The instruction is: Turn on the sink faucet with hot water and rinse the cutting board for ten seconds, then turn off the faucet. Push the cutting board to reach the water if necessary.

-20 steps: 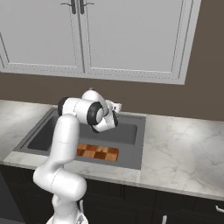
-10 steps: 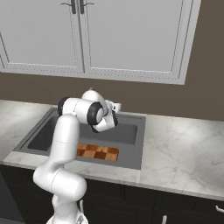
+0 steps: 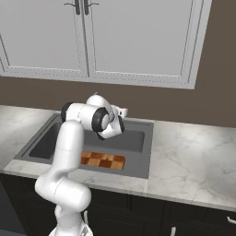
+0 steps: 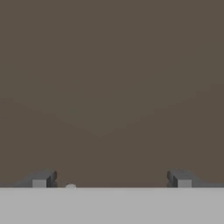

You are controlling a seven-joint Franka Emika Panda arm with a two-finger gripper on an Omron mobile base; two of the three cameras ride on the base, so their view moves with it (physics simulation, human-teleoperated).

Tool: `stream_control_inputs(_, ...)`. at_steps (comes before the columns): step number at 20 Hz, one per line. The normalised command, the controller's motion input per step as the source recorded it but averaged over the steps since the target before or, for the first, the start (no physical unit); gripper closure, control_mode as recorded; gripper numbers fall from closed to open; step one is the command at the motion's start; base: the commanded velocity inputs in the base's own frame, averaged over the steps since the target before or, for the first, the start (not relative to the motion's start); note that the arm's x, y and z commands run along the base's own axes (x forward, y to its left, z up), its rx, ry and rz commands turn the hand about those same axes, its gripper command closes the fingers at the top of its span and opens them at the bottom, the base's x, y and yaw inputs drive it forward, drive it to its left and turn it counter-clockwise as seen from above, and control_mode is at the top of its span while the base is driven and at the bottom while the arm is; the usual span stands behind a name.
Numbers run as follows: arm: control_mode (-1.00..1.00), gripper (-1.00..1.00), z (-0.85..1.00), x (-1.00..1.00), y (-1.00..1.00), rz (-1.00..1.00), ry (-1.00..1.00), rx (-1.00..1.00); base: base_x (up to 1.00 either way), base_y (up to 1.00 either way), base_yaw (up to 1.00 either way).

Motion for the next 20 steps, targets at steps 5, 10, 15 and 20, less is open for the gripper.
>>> stream_control_inputs(5, -1.0, -1.0, 0.0, 0.0, 0.0, 0.0, -0.03, 0.0, 0.0, 0.0, 0.0)
stream_control_inputs(10, -1.0, -1.0, 0.0, 0.0, 0.0, 0.0, -0.03, 0.0, 0.0, 0.0, 0.0)
stream_control_inputs(15, -1.0, -1.0, -0.01, 0.0, -0.02, 0.0, -0.02, 0.0, 0.0, 0.0, 0.0)
stream_control_inputs(20, -1.0, -1.0, -0.01, 0.0, -0.09, 0.0, -0.02, 0.0, 0.0, 0.0, 0.0)
